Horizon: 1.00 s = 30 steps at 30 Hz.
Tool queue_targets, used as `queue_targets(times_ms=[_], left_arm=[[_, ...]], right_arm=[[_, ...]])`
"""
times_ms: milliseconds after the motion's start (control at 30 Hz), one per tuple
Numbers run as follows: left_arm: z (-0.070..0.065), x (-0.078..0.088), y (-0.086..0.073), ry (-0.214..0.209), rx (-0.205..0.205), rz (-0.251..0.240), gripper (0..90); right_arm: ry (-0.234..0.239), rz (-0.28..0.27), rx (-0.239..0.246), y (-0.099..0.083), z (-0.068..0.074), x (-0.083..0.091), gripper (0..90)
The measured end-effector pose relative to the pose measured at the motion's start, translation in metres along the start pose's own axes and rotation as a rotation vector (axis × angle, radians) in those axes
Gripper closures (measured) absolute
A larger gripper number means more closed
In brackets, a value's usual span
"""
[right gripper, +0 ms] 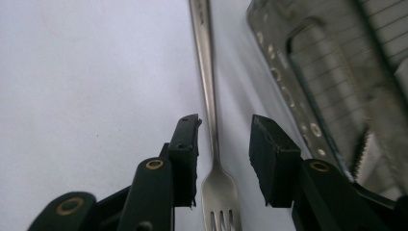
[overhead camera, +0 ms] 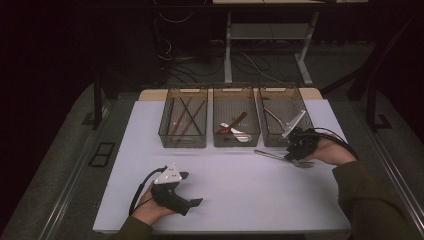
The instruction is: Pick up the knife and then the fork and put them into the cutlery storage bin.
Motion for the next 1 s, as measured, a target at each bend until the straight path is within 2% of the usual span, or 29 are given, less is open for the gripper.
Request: queue_targets(times_ms=[200,367,467,633,833,1000], left_arm=[[0.000,0.000,0.000,-0.001,0.000,0.001,0.0],[0.000,0.000,0.000,-0.001,0.000,0.002,0.0],[0.000,0.000,0.000,-0.002,-0.001,0.003,0.0],[0.000,0.000,0.000,-0.002,0.000,0.004,0.0],[0.000,0.000,0.000,-0.003,-0.002,0.006,0.0],[0.000,0.000,0.000,-0.003,-0.002,0.005,0.0]], right_arm=[[0.029,0.056,0.022,0.003,0.001,-0.012,68.3],[0.030,0.097,0.048,0.006,0.002,-0.018,71.5],[0.037,0.106,0.048,0.007,0.003,-0.020,73.8],[0.029,0.137,0.075,0.009,0.002,-0.024,77.3],[0.015,0.156,0.084,0.011,0.002,-0.024,82.9],[0.013,0.168,0.091,0.012,0.003,-0.024,84.2]])
Point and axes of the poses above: each handheld gripper's, and its own axes: x roughly backward along the jaws, y roughly out of its top, z roughly to its left, the point moved 4 cm from there along -x, roughly forward along the jaws, and after that the axes turned 6 degrees about z, right-handed, at the moved point
